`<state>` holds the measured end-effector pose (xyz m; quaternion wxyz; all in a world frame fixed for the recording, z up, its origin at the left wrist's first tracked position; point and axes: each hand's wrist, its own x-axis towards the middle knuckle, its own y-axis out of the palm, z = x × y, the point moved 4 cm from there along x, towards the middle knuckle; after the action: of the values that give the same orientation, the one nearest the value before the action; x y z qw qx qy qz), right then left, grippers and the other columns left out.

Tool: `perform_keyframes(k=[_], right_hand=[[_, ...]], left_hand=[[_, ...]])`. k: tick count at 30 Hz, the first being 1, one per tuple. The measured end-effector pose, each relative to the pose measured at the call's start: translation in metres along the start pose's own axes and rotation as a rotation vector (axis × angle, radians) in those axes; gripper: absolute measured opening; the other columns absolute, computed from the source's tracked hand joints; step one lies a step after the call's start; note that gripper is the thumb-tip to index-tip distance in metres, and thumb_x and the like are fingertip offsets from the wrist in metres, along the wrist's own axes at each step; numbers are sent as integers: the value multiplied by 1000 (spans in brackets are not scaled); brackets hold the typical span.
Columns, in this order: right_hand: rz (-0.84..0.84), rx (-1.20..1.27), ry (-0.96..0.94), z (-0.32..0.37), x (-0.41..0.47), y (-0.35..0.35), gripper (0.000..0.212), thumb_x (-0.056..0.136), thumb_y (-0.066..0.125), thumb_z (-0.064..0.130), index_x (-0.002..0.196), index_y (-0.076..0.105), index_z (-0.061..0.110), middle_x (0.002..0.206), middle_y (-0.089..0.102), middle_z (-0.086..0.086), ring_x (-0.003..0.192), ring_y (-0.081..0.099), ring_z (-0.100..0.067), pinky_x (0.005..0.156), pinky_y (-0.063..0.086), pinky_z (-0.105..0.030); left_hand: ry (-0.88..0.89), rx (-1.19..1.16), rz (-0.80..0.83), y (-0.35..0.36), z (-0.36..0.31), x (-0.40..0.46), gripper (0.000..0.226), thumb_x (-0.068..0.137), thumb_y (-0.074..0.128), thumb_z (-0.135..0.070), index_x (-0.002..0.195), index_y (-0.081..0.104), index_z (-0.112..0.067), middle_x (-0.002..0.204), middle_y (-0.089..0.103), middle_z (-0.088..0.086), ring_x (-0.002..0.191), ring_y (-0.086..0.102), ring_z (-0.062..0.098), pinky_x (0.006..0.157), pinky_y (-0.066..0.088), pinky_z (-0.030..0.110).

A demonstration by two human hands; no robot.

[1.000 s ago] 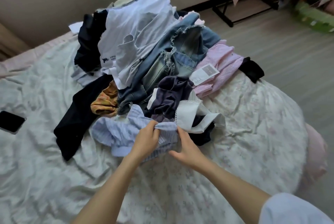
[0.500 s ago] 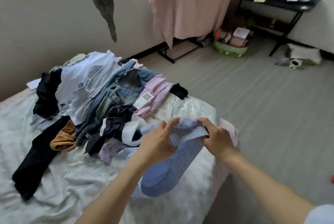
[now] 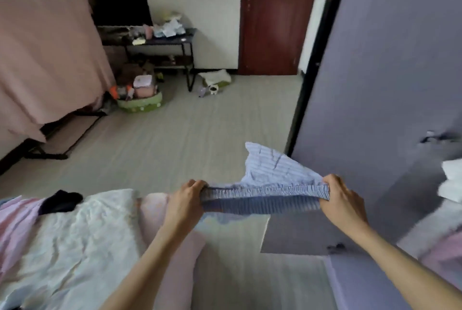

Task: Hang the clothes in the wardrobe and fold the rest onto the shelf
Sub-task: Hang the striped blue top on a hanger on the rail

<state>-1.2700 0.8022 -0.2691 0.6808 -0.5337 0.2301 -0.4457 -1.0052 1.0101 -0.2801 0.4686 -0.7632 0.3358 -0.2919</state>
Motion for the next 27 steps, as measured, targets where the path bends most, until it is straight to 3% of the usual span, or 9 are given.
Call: perform_keyframes(k=[3,6,11,14,17,20,22,25,27], right_hand=[[-66,-32,138,-97,-21,-33,32,76,60,5,106,53,13,118,50,-5,87,59,-38,61,39,-37],[-167,58,321,-164,-43,-63,43,79,55,0,117,55,20,124,52,0,100,58,-31,72,45,-38],[-186,190,715,-253,-82,-101,29,84,48,5,101,66,20,110,67,-5,97,59,-29,80,45,-33],[-115,198,835,-284,-118,-118,12,83,50,8,88,59,15,91,62,-8,76,56,-24,68,46,-30],[-1,266,937,-305,-158,-131,14,84,56,15,98,57,14,90,59,-4,69,55,-16,54,43,-23],[-122,273,1074,-322,-201,-151,20,85,59,16,104,64,13,92,62,-2,81,58,-18,68,47,-27],[-237,264,1153,-331,-226,-167,19,83,60,9,99,70,9,89,66,-5,82,61,-20,73,49,-30],[-245,215,1228,-339,-260,-191,22,83,63,8,104,70,8,104,69,-6,97,62,-17,75,40,-22],[-280,213,1290,-342,-281,-203,25,83,63,7,107,69,6,109,68,-9,96,59,-16,74,37,-21]], left_hand=[[78,-94,103,48,-78,28,52,74,60,-1,124,56,-17,124,51,7,111,49,30,86,44,37],[88,-115,241,87,-156,48,48,83,56,-11,130,51,-19,129,45,10,115,48,30,86,43,34],[102,-282,544,140,-268,55,30,86,45,-5,109,62,-13,101,65,16,87,63,31,72,51,33],[20,-598,818,164,-329,42,39,84,31,6,87,63,-15,83,61,10,63,59,20,59,56,29],[140,-617,985,180,-384,32,36,86,32,9,96,60,-12,95,58,11,84,56,23,72,55,36],[389,-494,1124,189,-436,21,24,89,55,-2,108,57,-17,104,58,8,88,53,18,62,50,23],[537,-502,1160,190,-464,16,35,87,60,0,119,54,-12,105,58,11,83,57,15,60,47,20],[467,-728,1291,188,-501,13,44,86,43,24,122,47,-1,77,64,13,54,64,7,47,48,14],[505,-703,1281,189,-526,7,39,85,42,25,116,50,2,71,67,8,58,65,12,39,43,14]])
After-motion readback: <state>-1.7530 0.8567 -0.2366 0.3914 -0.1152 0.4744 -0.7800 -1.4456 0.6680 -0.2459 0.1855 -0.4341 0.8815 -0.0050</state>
